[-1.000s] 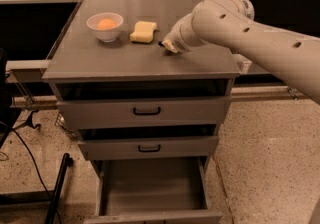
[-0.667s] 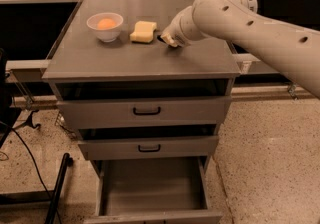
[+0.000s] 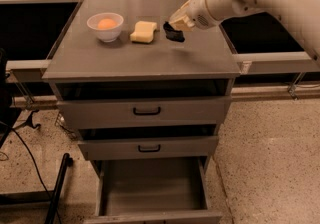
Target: Place rxbar blueberry into bottom drawer
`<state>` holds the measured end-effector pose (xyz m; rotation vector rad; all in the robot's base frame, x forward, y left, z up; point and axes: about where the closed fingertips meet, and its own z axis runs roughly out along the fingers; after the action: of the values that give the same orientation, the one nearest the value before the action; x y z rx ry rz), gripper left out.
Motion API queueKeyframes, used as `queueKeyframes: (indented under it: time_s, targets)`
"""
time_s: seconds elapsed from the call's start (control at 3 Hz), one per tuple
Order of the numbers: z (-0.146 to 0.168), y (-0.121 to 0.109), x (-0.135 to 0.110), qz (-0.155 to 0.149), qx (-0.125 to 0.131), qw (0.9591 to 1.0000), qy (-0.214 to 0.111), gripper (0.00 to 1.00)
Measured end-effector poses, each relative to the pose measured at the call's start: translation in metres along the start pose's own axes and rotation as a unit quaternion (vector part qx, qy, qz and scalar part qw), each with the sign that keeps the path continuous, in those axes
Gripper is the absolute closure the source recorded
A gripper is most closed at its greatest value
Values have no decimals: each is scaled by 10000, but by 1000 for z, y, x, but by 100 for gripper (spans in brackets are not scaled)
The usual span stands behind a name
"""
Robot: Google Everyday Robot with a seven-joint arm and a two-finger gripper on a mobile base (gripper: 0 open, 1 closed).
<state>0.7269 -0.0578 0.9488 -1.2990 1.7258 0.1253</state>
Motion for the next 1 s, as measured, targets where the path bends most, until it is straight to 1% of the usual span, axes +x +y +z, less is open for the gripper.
queueKeyframes:
  time_s: [0.33,0.67,1.0]
  targets:
    - [-26,-10,-8,-497,-395,9978,-213,100]
    - [-34,-1,-8,-642,-653,9957,-153,100]
    - [-33,0,-9,-649,-686,9954,-181,100]
